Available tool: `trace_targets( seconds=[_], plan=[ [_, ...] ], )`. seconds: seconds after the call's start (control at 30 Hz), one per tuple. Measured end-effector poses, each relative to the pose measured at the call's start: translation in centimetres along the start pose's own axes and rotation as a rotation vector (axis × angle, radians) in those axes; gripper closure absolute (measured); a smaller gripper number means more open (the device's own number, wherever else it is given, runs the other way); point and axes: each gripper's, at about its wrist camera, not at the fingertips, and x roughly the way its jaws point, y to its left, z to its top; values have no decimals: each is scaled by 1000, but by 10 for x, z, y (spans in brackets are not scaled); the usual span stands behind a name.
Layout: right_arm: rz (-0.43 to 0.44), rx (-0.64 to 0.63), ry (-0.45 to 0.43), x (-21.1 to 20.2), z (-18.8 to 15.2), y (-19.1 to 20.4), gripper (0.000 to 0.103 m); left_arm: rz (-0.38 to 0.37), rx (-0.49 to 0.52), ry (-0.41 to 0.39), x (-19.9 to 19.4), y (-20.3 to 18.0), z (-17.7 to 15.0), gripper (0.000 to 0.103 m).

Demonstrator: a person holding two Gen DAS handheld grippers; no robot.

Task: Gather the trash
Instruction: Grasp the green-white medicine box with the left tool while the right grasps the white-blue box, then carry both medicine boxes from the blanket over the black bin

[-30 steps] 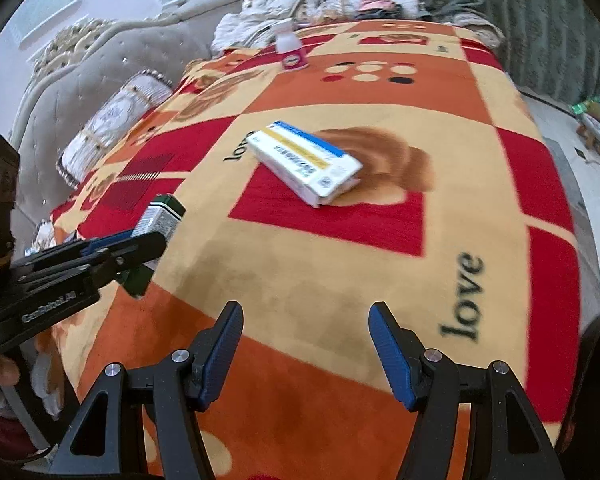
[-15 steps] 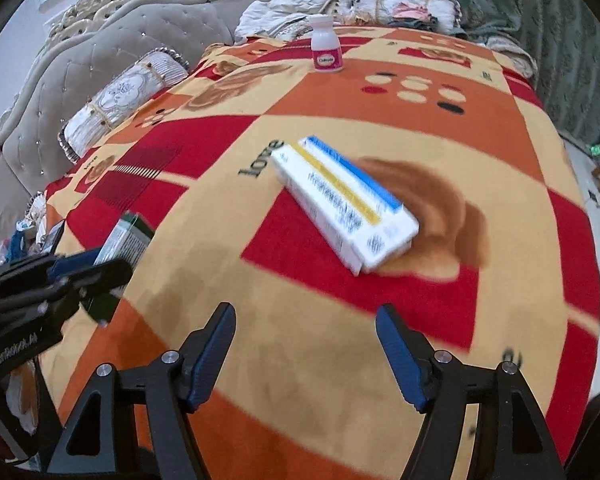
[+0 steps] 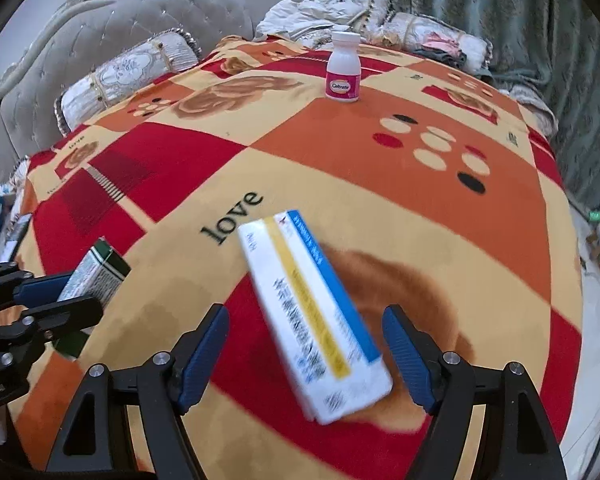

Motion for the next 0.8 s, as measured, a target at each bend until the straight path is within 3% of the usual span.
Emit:
trace_targets(
  seconds=[0.27,0.3,0.33,0.37,0.43,0.8],
  plan=[
    [44,1,49,23,10,-4,28,-1,-18,10,5,5,1,81],
    [51,13,57,25,9,-4,32,-2,-20,11,6,5,1,81],
    [57,19,56,24,8,-3,47,-3,-20,11,6,5,0,81],
    [59,22,49,22,7,-1,53,-4,-20,13,6,5,0,81],
    [59,25,56,19,4,3,58,-10,-20,16,7,4,-1,81],
    [61,123,102,-28,-60,16,61,-40,-1,19,1,-3,-13,81]
  ],
)
